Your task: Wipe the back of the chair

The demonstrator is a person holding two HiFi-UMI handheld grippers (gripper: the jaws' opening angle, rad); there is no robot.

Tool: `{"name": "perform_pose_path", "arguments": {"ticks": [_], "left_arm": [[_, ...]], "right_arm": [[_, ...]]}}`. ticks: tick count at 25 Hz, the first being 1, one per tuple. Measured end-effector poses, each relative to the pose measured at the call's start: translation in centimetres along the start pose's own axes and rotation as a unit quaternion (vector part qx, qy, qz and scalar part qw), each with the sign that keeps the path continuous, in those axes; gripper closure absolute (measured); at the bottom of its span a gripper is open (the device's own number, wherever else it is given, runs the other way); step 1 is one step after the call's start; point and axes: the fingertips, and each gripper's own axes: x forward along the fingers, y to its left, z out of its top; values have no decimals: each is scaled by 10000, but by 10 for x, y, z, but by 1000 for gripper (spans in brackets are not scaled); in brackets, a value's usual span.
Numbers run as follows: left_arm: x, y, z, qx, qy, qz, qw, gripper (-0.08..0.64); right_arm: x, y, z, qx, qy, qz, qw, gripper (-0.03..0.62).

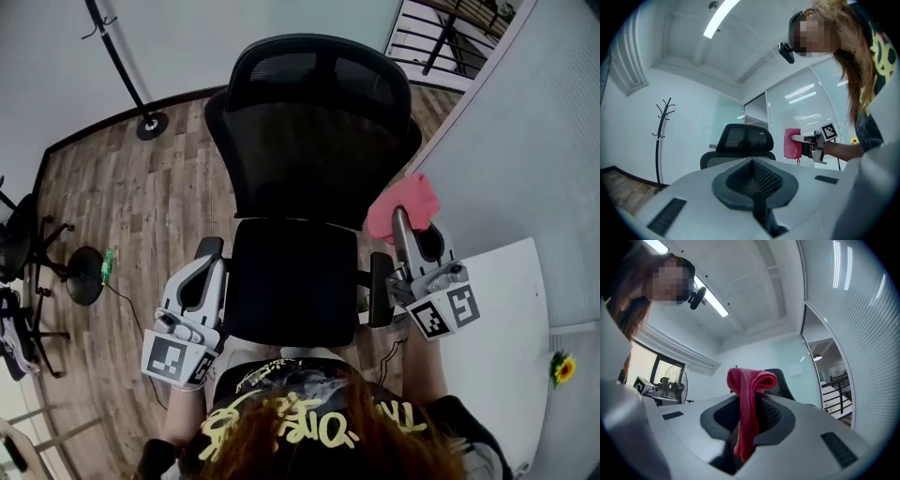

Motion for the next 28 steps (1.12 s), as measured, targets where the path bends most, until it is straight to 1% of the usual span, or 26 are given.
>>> {"name": "perform_pose_path", "arguments": {"ticks": [3,6,8,11,14,18,23,25,28], "left_arm": [[26,8,-5,65,133,20,9999,569],[44,22,-12,-99,279,-80,9995,569],[57,30,-17,-211,367,-232,9988,569],[75,40,-22,-252,492,-556,9969,570],[90,54,-26,-274,592,-914,9937,569],[109,71,-24,-312,600,-1287,9894,569],[120,88,-36,-437,658,-1514,9853,569],[120,91,-43,-488,702,-1578,9838,569],[115,97,-47,-561,721,-1639,9822,569]], "right_arm": [[26,-21,3,-178,17,-126,9998,518],[49,-27,5,-362,75,-280,9989,518],[66,-29,11,-523,96,-396,9978,518],[89,-33,25,-719,66,-676,9951,518],[104,-38,41,-806,-36,-1102,9906,518],[117,-54,53,-888,-48,-1673,9819,518],[140,-71,46,-970,46,-2134,9721,518],[149,-72,42,-990,90,-2234,9696,518],[164,-65,43,-988,111,-2271,9688,518]]}}
